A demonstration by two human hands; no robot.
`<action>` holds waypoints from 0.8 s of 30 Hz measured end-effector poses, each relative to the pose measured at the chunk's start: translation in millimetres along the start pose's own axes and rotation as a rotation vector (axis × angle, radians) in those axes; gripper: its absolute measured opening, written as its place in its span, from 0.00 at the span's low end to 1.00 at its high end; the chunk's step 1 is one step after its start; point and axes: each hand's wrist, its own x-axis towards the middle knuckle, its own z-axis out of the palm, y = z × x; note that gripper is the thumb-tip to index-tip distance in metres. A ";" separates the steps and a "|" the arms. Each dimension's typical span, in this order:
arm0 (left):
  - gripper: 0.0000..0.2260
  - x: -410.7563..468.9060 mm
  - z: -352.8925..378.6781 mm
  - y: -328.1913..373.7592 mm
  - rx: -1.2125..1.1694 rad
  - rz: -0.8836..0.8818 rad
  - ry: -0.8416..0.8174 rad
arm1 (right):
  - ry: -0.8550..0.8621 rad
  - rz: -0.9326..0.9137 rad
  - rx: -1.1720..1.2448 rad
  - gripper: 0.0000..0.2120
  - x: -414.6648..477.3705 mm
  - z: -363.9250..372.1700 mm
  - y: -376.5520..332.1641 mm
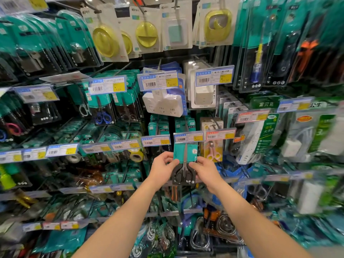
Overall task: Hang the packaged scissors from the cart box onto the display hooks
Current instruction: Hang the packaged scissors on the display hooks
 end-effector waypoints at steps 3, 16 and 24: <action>0.05 2.6 0.7 3.8 -0.012 0.013 -0.001 | 0.028 -0.027 0.039 0.10 0.3 -1.3 -2.9; 0.07 4.8 5.8 6.1 -0.188 -0.067 -0.021 | 0.143 -0.048 0.071 0.06 -3.7 1.3 1.2; 0.11 20.6 12.1 6.2 -0.156 -0.104 0.042 | 0.193 -0.067 0.005 0.06 7.7 1.0 -10.9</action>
